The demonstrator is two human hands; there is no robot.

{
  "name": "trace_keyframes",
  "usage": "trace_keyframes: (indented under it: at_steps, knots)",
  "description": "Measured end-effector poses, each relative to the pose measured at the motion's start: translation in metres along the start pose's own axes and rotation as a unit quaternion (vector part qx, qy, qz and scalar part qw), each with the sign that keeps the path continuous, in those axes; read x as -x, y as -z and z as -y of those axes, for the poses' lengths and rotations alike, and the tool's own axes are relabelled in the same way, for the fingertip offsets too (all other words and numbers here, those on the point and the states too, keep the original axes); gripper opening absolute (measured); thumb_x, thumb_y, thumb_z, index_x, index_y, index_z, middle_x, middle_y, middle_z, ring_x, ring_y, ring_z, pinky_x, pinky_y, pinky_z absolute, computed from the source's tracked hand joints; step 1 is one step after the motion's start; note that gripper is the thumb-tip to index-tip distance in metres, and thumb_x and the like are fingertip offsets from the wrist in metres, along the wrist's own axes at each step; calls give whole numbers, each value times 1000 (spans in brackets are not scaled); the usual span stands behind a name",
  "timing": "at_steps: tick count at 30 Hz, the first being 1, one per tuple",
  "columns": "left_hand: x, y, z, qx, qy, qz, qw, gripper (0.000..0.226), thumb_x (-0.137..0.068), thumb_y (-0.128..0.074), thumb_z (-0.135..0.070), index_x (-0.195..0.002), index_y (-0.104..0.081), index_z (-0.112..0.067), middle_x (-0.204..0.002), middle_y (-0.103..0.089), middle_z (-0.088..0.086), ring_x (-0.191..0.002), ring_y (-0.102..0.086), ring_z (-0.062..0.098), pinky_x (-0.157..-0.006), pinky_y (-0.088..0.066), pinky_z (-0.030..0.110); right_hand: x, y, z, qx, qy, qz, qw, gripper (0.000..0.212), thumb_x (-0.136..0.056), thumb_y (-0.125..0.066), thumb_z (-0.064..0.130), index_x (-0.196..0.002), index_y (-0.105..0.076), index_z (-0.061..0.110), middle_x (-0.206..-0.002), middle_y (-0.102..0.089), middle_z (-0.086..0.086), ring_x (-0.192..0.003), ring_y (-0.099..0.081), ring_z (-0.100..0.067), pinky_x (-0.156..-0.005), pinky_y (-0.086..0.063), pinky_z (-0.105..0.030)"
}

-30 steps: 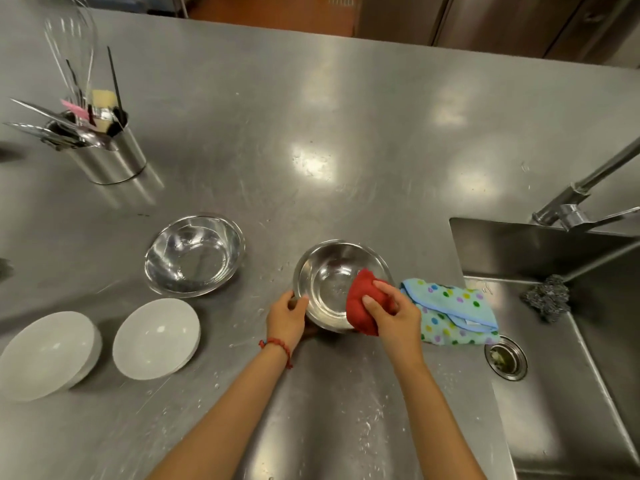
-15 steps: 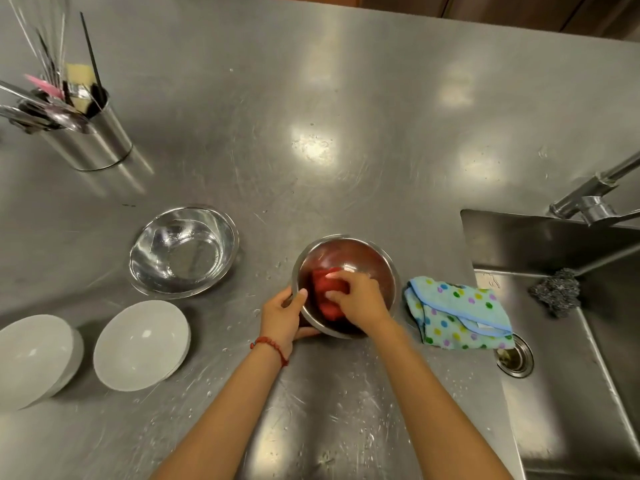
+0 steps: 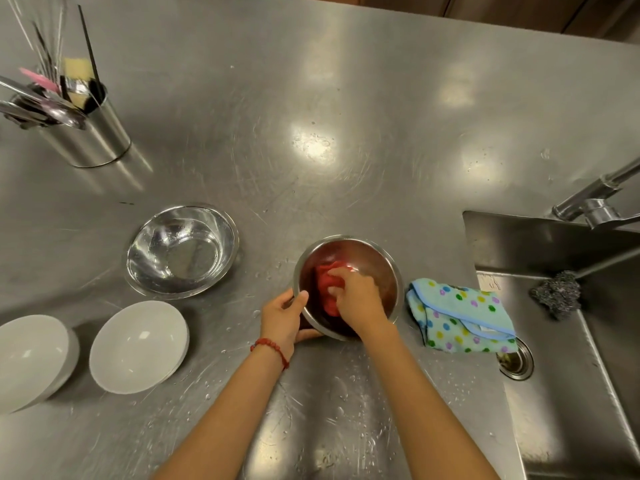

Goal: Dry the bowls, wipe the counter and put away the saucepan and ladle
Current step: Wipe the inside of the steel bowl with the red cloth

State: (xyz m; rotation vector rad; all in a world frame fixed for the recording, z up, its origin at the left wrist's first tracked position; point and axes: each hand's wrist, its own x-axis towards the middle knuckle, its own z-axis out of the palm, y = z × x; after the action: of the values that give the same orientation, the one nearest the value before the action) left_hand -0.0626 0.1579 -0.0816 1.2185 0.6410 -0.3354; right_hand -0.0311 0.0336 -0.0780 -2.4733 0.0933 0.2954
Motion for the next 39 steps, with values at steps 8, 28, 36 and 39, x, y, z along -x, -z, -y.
trace_keyframes:
  at_steps: [8,28,36,39]
  knots:
    - [3,1,4,3,4,-4,1000,16,-91,-54,-14,-84,-66,-20,-92,-67,14,-82,-66,30,-44,-55,30,2,-13,5,-222,-48,-49,973,33,-82,-65,16,-114,-63,25,-121,-62,-2,-113,-52,-17,-92,-36,-20]
    - [8,-11,7,8,-23,-79,997,24,-90,-54,-10,-75,-64,-26,-89,-66,13,-81,-64,35,-42,-56,30,2,10,4,-103,11,114,988,32,-83,-64,17,-115,-63,22,-127,-55,-7,-116,-49,-24,-88,-38,-25]
    - [6,-12,7,17,-15,-94,995,20,-88,-56,-5,-78,-68,-19,-76,-67,8,-69,-65,26,-38,-53,26,-2,44,-8,297,33,51,953,22,-91,-47,13,-108,-61,7,-108,-63,-17,-102,-56,-33,-80,-48,-38]
    - [6,-14,9,22,-15,-98,995,18,-88,-56,-6,-84,-67,-19,-79,-67,10,-72,-65,27,-39,-54,28,3,35,-10,257,37,48,964,23,-91,-47,11,-110,-60,8,-110,-63,-16,-104,-56,-33,-85,-48,-38]
